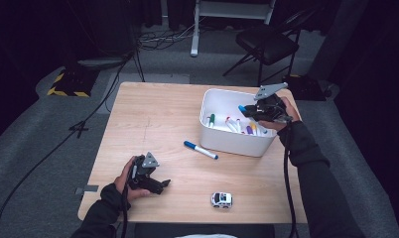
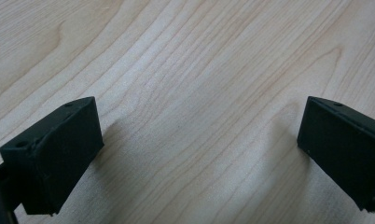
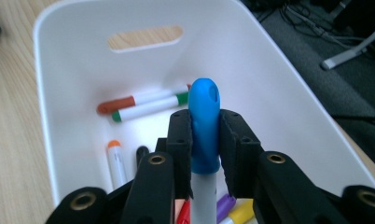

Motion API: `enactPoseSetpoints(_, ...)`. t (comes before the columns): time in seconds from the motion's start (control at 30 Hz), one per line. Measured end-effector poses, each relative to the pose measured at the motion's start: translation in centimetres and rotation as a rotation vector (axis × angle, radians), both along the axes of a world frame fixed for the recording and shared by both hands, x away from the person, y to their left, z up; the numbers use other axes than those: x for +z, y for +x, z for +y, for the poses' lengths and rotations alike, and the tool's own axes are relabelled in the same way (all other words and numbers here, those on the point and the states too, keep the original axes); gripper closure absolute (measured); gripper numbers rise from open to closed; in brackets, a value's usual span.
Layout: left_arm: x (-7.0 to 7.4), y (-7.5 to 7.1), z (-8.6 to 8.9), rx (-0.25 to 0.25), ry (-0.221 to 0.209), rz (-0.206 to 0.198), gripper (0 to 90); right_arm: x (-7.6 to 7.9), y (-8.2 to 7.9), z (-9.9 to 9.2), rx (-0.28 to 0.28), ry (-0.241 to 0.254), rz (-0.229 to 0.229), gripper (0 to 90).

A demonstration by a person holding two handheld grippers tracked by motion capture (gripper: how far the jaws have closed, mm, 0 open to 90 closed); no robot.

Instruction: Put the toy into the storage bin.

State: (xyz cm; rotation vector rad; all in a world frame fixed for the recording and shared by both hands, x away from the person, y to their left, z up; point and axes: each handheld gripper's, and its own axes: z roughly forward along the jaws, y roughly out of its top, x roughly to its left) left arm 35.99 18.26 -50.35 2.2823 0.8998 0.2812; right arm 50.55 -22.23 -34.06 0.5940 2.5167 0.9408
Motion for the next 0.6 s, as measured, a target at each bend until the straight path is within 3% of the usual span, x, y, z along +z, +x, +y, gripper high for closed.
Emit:
enactPoseSetpoints(0.27, 0.0, 0.0, 0.0, 0.001, 0.002, 0.001, 0.2, -1.7, 0.5, -0.5, -0.021, -0.051, 0.047, 75.1)
enactPoseSetpoints(0.33, 0.0, 0.0, 0.0, 0.001, 0.002, 0.000, 0.2, -2.0, 0.6, -0.6, -0.009, -0.067, 0.056, 83.2)
enactPoseSetpoints(0.47, 0.0, 0.0, 0.0, 0.001, 0.002, 0.001, 0.2, -2.2, 0.5, -0.8, -0.018, -0.043, 0.080, 78.9)
enactPoseSetpoints(0.6, 0.0, 0.0, 0.0, 0.001, 0.002, 0.001, 0.2, -2.4, 0.3, -1.1, -0.026, -0.023, 0.073, 76.7)
